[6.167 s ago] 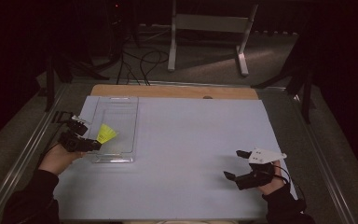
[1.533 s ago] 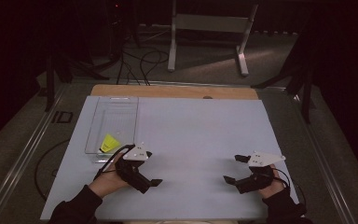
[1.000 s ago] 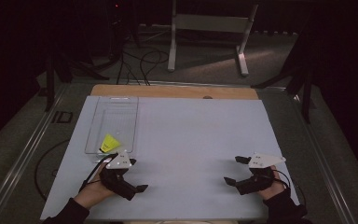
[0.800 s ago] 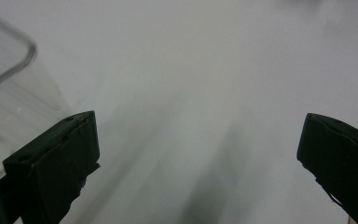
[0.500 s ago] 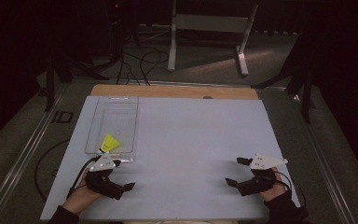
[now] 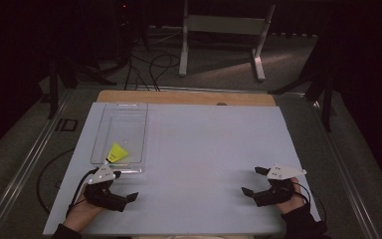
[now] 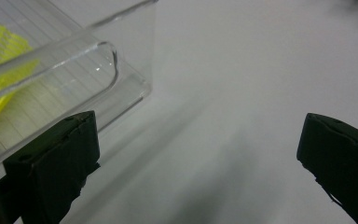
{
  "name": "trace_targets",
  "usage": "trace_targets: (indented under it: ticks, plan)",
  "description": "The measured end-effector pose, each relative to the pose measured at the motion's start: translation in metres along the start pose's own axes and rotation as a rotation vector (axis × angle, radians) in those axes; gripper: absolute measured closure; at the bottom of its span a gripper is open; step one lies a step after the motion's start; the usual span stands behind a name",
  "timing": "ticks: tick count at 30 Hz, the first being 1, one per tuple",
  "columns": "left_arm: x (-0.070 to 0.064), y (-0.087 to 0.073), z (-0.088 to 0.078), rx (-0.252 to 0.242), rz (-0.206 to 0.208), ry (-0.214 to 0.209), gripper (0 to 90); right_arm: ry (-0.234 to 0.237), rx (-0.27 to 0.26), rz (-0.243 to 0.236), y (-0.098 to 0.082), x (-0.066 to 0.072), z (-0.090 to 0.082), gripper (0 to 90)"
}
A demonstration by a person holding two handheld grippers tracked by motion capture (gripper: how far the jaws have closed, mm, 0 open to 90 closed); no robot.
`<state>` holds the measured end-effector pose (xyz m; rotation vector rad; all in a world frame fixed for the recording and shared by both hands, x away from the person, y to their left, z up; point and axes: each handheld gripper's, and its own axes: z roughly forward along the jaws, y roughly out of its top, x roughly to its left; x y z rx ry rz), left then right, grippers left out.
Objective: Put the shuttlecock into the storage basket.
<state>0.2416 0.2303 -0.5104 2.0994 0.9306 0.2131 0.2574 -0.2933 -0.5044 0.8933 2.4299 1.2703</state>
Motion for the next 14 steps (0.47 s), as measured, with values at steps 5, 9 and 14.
trace_targets:
  ticks: [5,9,14]
  plan:
    - [-0.001,-0.0012,0.0011,-0.014,-0.007,0.014,0.0,-0.017,-0.014,-0.003,-0.0011,-0.001,0.0008,9.4]
    - [-0.0016,-0.0008,-0.0021,-0.081,-0.017,0.02,0.0,-0.025,-0.008,-0.013,-0.0026,-0.0015,0.0023,9.4]
    - [-0.0034,-0.0019,-0.0011,-0.104,-0.009,0.029,0.1,-0.031,-0.022,-0.01,-0.0036,-0.0028,0.0019,9.5]
